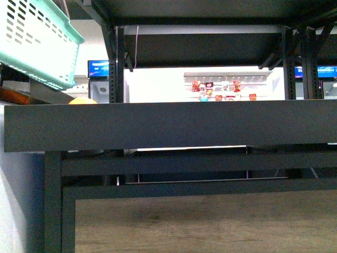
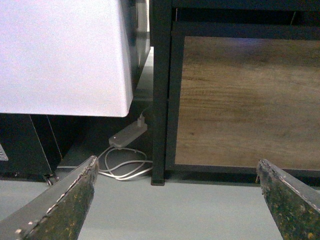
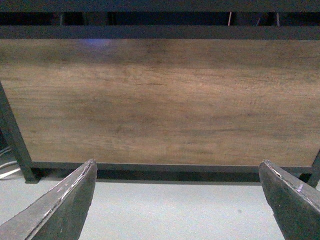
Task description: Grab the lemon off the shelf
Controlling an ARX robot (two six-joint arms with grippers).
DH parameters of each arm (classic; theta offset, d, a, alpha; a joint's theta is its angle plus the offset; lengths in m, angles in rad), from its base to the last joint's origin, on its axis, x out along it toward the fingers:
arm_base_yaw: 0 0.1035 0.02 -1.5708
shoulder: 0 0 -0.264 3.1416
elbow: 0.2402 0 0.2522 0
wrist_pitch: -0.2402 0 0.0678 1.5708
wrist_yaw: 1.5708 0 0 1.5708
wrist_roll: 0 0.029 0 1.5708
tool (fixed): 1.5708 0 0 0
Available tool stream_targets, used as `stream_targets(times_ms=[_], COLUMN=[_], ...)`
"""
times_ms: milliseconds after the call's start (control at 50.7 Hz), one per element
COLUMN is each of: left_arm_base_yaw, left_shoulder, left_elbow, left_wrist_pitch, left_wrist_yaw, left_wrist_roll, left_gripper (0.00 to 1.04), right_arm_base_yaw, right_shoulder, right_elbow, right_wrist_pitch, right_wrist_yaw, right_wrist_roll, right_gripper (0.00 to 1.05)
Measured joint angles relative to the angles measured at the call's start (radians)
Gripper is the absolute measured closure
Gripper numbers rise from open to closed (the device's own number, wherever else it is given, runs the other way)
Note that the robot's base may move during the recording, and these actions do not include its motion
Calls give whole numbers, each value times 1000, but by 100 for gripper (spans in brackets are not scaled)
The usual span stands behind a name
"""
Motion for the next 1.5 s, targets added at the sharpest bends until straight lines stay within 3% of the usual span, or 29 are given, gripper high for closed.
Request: stream_targets(times_ms=[1498], left_arm_base_yaw=[0], left_shoulder=[0], left_elbow=[0], left_wrist_pitch=[0], left_wrist_yaw=[0], left_wrist_roll=[0], left_gripper=[8], right_arm_base_yaw=[0], right_shoulder=[1], right_elbow=[0], right_wrist_pitch=[0], right_wrist_yaw=[2], right_wrist_roll=[0], right_gripper=[7])
